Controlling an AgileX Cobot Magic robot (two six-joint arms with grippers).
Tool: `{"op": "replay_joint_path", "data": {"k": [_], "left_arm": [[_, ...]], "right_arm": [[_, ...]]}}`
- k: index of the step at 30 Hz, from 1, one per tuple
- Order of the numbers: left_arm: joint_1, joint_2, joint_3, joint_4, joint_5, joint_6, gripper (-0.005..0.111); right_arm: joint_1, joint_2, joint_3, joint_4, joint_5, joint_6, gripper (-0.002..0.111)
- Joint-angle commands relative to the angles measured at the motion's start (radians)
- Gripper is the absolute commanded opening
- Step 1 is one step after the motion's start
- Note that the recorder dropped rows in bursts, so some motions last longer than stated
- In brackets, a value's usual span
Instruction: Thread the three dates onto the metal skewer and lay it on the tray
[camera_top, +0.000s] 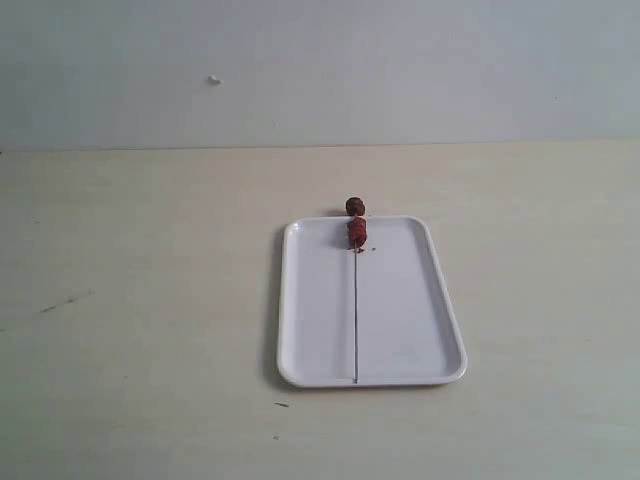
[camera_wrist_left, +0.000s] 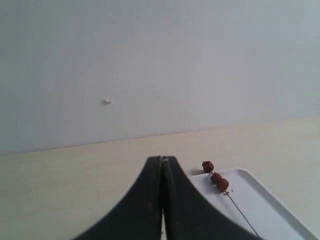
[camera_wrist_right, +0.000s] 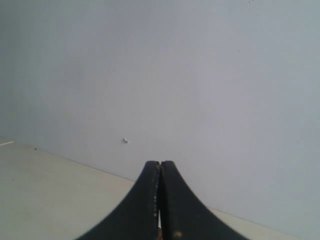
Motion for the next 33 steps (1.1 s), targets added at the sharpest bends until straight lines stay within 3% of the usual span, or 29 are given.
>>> {"op": "replay_joint_path", "data": {"k": [1, 6, 20, 23, 29, 33], "left_arm": [[0.002, -0.123, 0.066, 0.005, -0.045, 0.0, 0.0], [0.002, -0.214, 0.125, 0.007, -0.1, 0.002, 0.0], [0.002, -0.259, 0.176, 0.023, -0.061, -0.012, 0.0], [0.002, -0.259, 0.231, 0.341, -0.034, -0.133, 0.0], [0.002, -0.259, 0.281, 1.023, 0.172, -0.688, 0.0], [0.002, -0.259, 0.296, 1.313, 0.204, -0.967, 0.0]], "right_arm": [[0.001, -0.005, 0.006, -0.005, 0.001, 0.007, 0.0], [0.001, -0.005, 0.006, -0.005, 0.001, 0.007, 0.0], [0.001, -0.005, 0.006, -0.005, 0.001, 0.007, 0.0], [0.001, -0.005, 0.006, -0.005, 0.001, 0.007, 0.0], [0.001, -0.005, 0.006, -0.005, 0.001, 0.006, 0.0], [0.001, -0.005, 0.006, -0.005, 0.001, 0.008, 0.0]]}}
